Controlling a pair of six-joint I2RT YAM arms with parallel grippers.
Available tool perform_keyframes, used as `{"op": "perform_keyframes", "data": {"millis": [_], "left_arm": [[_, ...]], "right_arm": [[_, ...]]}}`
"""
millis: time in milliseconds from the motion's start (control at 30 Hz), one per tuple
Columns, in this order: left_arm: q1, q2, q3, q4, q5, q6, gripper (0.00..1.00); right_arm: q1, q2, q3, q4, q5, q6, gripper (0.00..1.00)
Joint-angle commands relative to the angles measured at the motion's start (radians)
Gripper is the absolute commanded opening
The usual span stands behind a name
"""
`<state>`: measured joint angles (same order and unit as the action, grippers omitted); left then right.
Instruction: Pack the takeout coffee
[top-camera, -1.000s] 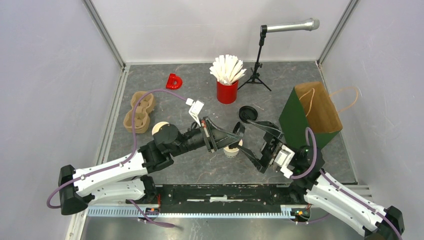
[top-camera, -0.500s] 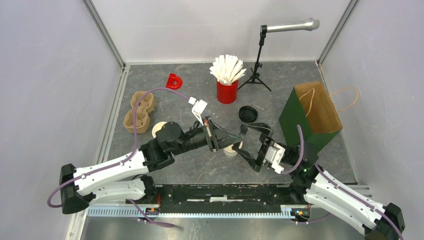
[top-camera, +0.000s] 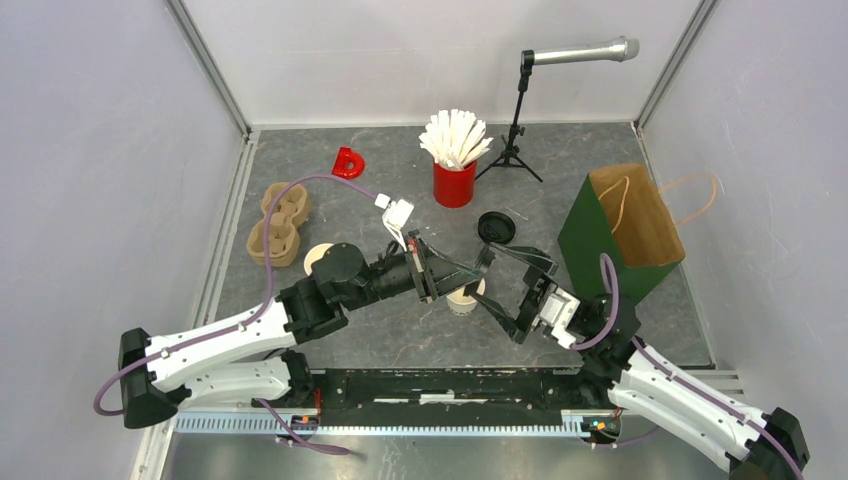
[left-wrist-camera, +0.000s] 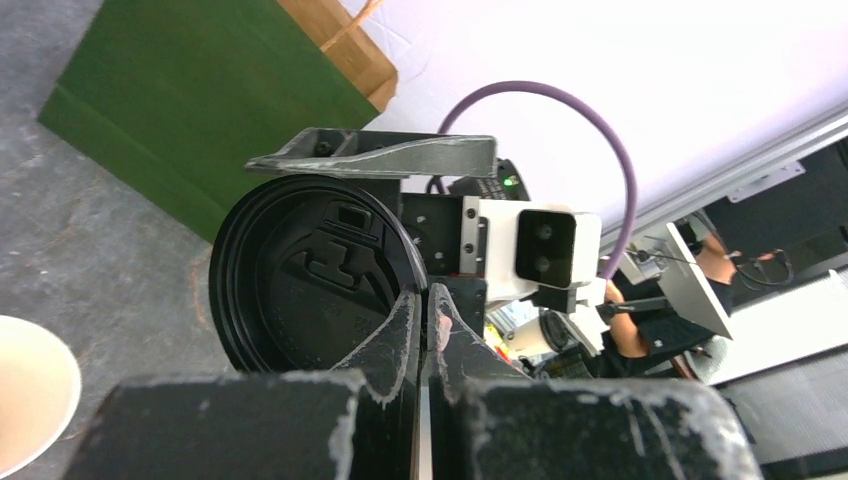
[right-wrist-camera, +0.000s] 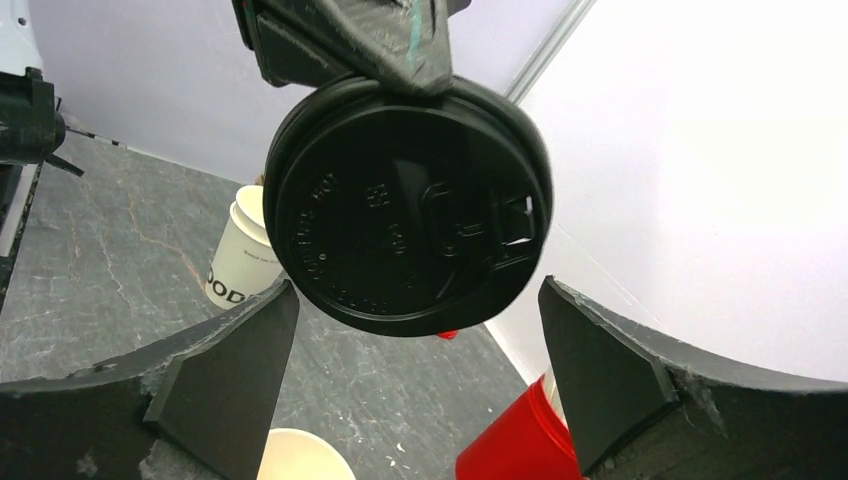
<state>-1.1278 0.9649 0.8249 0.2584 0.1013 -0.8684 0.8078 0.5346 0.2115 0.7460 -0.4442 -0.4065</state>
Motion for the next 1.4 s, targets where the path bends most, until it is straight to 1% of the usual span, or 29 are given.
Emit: {"op": "perform_keyframes", "data": {"millis": [0, 267, 400, 600, 767, 933, 1100, 1300, 1367], "left_arm": [[0.003, -0.028, 0.049, -0.039, -0.052, 0.090, 0.02], [0.005, -0.018, 0.052, -0.042, -0.054, 0.097, 0.02], [0.004, -0.017, 0.051, -0.042, -0.054, 0.095, 0.02], [0.006, -0.016, 0.045, -0.045, -0.056, 0.099, 0.02], [0.011, -0.018, 0.041, -0.055, -0.060, 0.104, 0.02], [0.012, -0.014, 0.040, -0.049, -0.054, 0.097, 0.02], [0.013, -0.006, 0.033, -0.030, -0.042, 0.083, 0.02], [0.013, -0.002, 0.025, -0.017, -0.038, 0.074, 0.02], [0.014, -0.003, 0.025, -0.018, -0.035, 0.072, 0.02]], "right_arm": [[0.004, -0.021, 0.006, 0.024, 0.030, 0.018, 0.98], [0.004, -0.006, 0.029, 0.024, 0.008, 0.028, 0.98], [0.004, 0.007, 0.030, 0.050, -0.009, 0.036, 0.97], [0.004, 0.006, 0.017, 0.084, 0.001, 0.034, 0.98], [0.004, 0.000, 0.022, 0.082, 0.006, 0.026, 0.96], [0.004, 0.013, 0.033, 0.076, -0.011, 0.025, 0.93], [0.005, 0.020, 0.036, 0.085, -0.015, 0.025, 0.95], [0.004, 0.013, 0.032, 0.089, -0.017, 0.009, 0.95], [0.004, 0.014, 0.028, 0.094, -0.014, 0.003, 0.96]]}}
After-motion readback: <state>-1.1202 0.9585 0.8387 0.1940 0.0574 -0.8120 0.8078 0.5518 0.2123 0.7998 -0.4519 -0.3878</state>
